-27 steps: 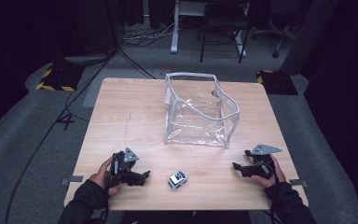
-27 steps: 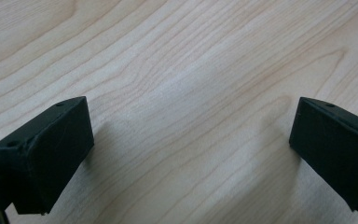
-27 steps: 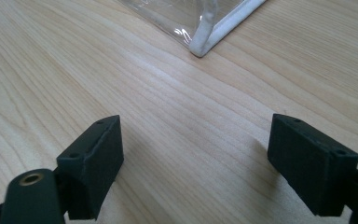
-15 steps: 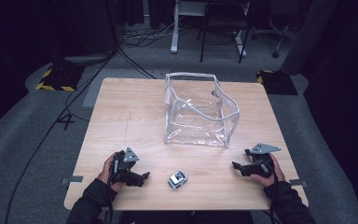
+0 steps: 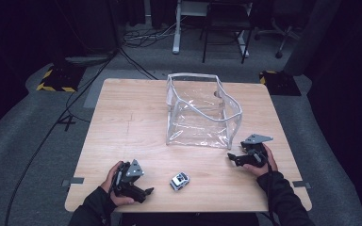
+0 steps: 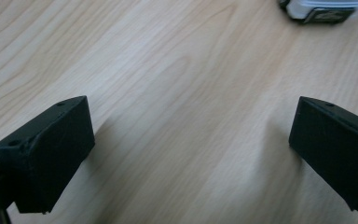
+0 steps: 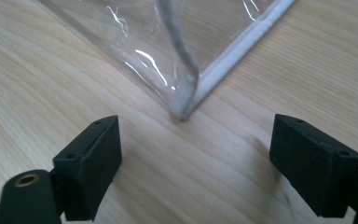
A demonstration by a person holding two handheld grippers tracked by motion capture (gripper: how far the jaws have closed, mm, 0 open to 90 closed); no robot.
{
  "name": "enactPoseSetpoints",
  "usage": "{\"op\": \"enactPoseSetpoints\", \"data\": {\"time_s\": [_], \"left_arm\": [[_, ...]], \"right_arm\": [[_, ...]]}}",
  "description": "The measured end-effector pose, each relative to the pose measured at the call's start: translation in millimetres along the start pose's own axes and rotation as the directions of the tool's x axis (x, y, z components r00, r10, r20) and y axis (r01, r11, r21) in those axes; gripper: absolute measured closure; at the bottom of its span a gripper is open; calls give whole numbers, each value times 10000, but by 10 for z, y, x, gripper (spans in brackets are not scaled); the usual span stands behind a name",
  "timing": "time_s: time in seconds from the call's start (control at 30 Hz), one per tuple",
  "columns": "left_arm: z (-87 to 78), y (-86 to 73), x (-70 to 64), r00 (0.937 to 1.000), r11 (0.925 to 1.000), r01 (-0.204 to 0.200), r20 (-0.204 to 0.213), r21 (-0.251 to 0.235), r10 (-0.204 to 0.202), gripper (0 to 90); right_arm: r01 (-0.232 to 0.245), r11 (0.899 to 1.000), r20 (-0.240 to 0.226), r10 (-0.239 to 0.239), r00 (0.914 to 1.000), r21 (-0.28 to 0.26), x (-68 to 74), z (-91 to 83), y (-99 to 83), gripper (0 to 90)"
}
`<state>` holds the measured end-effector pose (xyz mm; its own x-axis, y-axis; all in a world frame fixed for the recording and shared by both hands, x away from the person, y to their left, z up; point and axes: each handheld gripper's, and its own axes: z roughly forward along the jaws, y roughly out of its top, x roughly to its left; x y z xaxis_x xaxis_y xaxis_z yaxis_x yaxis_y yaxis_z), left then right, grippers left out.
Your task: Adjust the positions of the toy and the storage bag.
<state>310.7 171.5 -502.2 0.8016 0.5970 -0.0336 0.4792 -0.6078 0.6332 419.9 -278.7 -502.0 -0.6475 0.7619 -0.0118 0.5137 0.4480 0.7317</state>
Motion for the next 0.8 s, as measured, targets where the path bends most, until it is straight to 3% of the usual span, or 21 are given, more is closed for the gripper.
{"op": "enactPoseSetpoints", "data": {"time_s": [0.17,0.5,0.8], "left_arm": [[71,68,-122,9993,9994,-323,198,-113,326,5],[128,134,-164,9989,9991,-399,222,-147,402,3],[178,186,-179,9986,9991,-409,339,-149,414,2]], "right_arm": [[267,9996,-241,-268,9993,-53,64,109,102,186],[525,9985,-722,-533,9960,-126,81,261,249,239],[544,9984,-732,-554,9958,-154,39,347,333,270]]}}
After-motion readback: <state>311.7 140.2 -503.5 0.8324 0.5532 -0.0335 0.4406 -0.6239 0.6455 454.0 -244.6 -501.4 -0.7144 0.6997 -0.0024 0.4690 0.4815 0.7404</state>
